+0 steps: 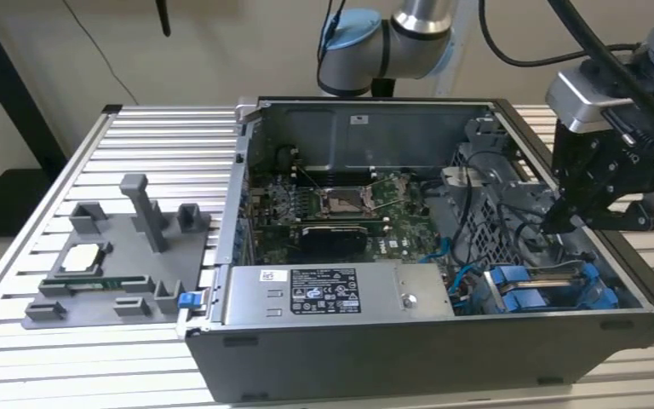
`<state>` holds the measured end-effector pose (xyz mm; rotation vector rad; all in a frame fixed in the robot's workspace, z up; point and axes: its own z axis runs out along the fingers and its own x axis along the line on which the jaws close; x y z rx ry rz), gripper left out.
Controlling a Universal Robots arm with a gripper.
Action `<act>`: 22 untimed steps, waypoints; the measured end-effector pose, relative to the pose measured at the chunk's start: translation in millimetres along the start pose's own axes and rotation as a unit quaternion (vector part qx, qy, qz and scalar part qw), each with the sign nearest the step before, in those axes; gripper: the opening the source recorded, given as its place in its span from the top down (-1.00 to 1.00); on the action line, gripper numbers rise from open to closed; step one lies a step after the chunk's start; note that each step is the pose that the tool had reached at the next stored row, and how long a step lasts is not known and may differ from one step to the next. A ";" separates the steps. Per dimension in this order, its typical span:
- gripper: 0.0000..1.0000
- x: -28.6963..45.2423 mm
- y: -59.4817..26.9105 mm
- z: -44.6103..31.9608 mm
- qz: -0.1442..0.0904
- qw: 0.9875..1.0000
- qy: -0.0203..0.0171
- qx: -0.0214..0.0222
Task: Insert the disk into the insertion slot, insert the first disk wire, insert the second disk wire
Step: 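Insert the first disk wire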
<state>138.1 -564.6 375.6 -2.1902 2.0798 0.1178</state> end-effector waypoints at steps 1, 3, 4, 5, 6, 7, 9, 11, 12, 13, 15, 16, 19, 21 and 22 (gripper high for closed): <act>1.00 0.6 -2.9 0.8 0.000 1.000 0.000 -0.003; 1.00 2.7 -7.1 1.8 0.001 1.000 -0.001 -0.009; 1.00 4.2 -9.1 2.3 0.002 1.000 -0.001 -0.013; 1.00 5.8 -10.9 2.5 0.002 1.000 -0.001 -0.017; 1.00 7.6 -12.7 3.0 0.003 1.000 -0.001 -0.020; 1.00 9.5 -14.5 3.4 0.003 1.000 -0.001 -0.024; 1.00 13.1 -17.1 4.5 0.004 1.000 -0.001 -0.029; 1.00 16.9 -19.2 6.5 0.004 1.000 -0.002 -0.031; 1.00 19.1 -19.8 7.6 0.004 1.000 -0.002 -0.031; 1.00 21.8 -19.9 8.6 0.004 1.000 -0.003 -0.031; 1.00 26.5 -19.7 10.1 0.005 0.999 -0.003 -0.031; 1.00 28.0 -19.7 10.8 0.005 0.999 -0.003 -0.031; 1.00 30.5 -19.5 12.7 0.006 0.999 -0.004 -0.031; 1.00 30.8 -19.4 14.4 0.008 0.999 -0.005 -0.031; 1.00 30.9 -19.4 15.3 0.010 0.999 -0.005 -0.030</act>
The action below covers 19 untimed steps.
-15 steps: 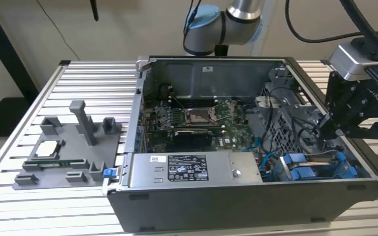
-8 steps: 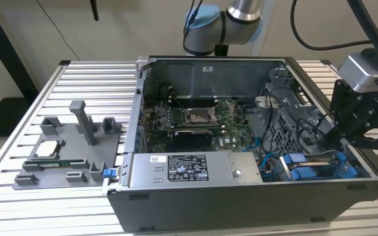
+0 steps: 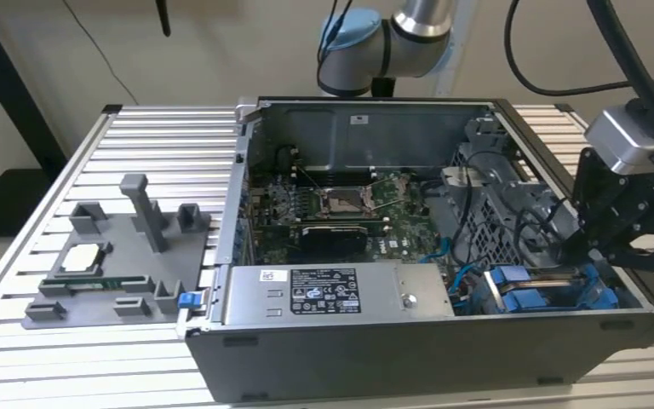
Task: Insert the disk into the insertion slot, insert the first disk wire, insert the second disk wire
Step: 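Insert the first disk wire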
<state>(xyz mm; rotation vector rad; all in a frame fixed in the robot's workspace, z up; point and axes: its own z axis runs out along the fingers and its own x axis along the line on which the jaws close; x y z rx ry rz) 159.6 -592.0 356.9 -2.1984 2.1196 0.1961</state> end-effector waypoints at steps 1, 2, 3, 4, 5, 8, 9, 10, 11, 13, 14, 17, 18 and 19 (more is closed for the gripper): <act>1.00 0.2 0.0 1.1 0.002 1.000 -0.001 0.000; 1.00 0.4 -0.2 2.5 0.005 1.000 -0.001 0.001; 1.00 0.6 -0.4 3.9 0.007 1.000 -0.002 0.001; 1.00 0.9 -0.8 5.3 0.009 1.000 -0.002 0.001; 1.00 1.1 -1.0 6.6 0.010 1.000 -0.003 0.002; 1.00 1.5 -2.7 9.6 0.012 1.000 -0.004 0.002; 1.00 1.7 -3.4 10.3 0.013 1.000 -0.004 0.002; 1.00 1.8 -3.9 11.0 0.014 1.000 -0.005 0.002; 1.00 1.9 -4.2 11.8 0.015 1.000 -0.006 0.002; 1.00 1.8 -4.3 13.2 0.016 1.000 -0.006 0.003; 1.00 1.7 -4.4 13.9 0.016 1.000 -0.006 0.003; 1.00 1.8 -4.7 15.3 0.017 1.000 -0.008 0.003; 1.00 1.8 -4.9 15.8 0.017 1.000 -0.008 0.003; 1.00 1.8 -5.1 16.2 0.017 1.000 -0.009 0.003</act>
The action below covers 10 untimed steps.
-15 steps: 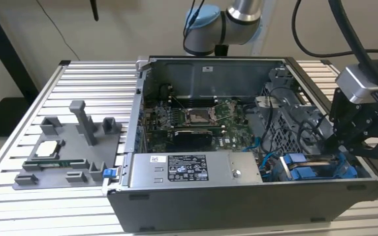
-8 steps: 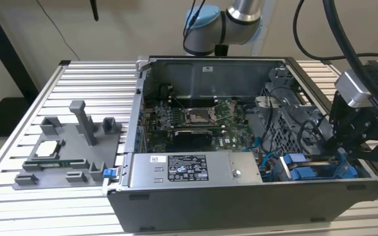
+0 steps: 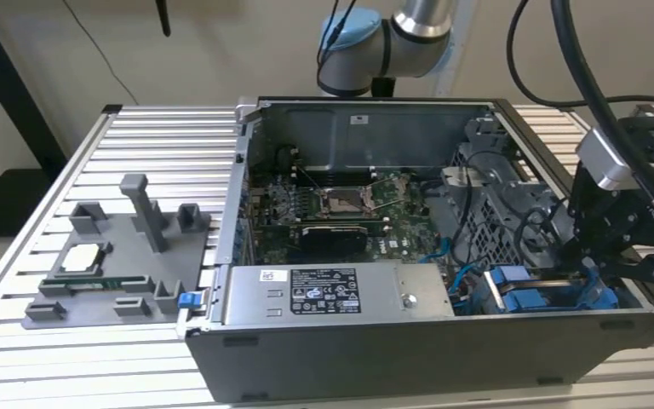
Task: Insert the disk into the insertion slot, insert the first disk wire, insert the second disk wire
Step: 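Insert the first disk wire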
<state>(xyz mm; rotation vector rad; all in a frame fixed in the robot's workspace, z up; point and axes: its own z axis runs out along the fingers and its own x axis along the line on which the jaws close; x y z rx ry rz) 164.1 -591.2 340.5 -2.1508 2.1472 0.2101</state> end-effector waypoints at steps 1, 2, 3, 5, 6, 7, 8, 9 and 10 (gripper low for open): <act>1.00 0.1 -0.2 0.4 0.000 1.000 -0.001 0.000; 1.00 0.1 -0.5 0.7 0.000 1.000 -0.001 0.000; 1.00 0.1 -0.9 1.2 0.000 1.000 -0.001 0.000; 1.00 0.4 -1.7 2.3 0.001 1.000 -0.002 0.000; 1.00 0.4 -2.1 2.4 0.001 1.000 -0.002 0.000; 1.00 0.4 -2.2 2.7 0.002 1.000 -0.002 0.000; 1.00 0.5 -2.3 3.3 0.003 1.000 -0.002 0.001; 1.00 0.8 -2.4 4.6 0.005 1.000 -0.002 0.001; 1.00 1.1 -2.5 6.3 0.007 1.000 -0.002 0.001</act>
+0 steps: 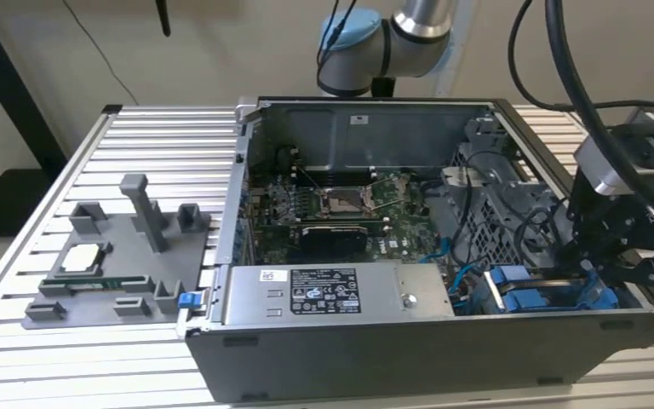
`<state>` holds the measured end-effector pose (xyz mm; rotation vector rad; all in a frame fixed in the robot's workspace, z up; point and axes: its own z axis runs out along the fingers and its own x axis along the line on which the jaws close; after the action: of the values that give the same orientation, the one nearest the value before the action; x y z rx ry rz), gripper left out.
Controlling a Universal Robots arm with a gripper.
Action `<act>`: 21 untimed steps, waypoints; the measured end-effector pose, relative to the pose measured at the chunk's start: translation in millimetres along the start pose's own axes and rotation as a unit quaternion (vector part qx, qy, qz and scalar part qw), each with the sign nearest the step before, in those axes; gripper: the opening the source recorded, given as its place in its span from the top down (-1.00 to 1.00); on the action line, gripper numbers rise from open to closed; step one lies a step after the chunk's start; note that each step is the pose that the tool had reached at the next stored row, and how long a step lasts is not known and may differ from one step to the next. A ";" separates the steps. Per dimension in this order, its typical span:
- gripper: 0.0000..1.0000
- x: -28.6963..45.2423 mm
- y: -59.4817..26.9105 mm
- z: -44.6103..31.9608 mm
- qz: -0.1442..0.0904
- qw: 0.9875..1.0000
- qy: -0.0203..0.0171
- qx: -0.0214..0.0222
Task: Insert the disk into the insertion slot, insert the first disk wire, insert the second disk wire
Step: 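Insert the first disk wire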
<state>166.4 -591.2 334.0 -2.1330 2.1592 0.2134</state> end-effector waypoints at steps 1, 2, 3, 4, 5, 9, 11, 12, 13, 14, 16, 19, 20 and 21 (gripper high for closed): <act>1.00 0.2 -0.1 1.3 0.002 1.000 0.000 0.000; 1.00 0.4 -0.2 2.7 0.004 1.000 0.001 0.001; 1.00 0.5 -0.3 3.4 0.005 1.000 0.000 0.001; 1.00 0.6 -0.2 3.8 0.006 1.000 0.000 0.001; 1.00 0.6 0.1 3.9 0.007 1.000 -0.001 0.001; -1.00 -1.2 1.6 -6.4 0.008 1.000 -0.002 0.002; -1.00 -2.6 2.2 -15.0 0.008 1.000 -0.002 0.002; -1.00 -3.4 2.5 -19.7 0.008 1.000 -0.002 0.002; -1.00 -4.2 2.7 -23.4 0.008 1.000 -0.002 0.002; -1.00 -5.1 2.9 -26.9 0.007 1.000 -0.002 0.002; -1.00 -6.3 3.3 -31.9 0.007 1.000 -0.002 0.004; -1.00 -9.2 3.7 -40.4 0.007 1.000 -0.002 0.006; -1.00 -10.3 3.8 -43.3 0.008 1.000 -0.002 0.007; -1.00 -11.4 3.9 -45.9 0.008 1.000 -0.002 0.007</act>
<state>163.9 -587.7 381.3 -2.1069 2.1689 0.2036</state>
